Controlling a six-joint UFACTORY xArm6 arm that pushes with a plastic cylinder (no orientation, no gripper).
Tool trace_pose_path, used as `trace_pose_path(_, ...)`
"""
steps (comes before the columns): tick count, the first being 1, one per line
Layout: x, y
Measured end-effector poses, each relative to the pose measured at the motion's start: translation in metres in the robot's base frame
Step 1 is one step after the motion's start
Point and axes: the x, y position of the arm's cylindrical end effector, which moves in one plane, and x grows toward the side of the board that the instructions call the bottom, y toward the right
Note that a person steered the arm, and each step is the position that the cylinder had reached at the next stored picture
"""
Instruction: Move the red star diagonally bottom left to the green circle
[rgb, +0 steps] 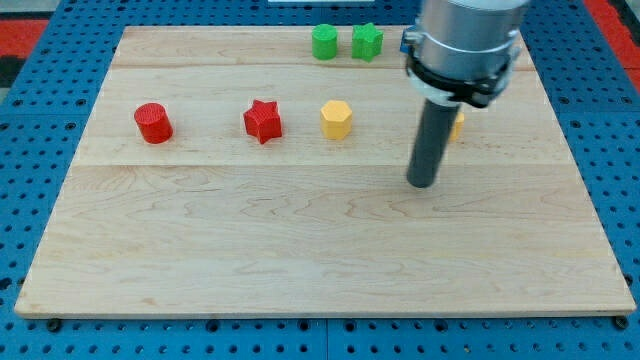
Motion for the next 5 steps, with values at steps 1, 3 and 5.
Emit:
trace_pose_path(1,-0.002,-0.104)
trace_pose_path(3,-0.086,-0.155)
trace_pose_path(5,-0.108,-0.152)
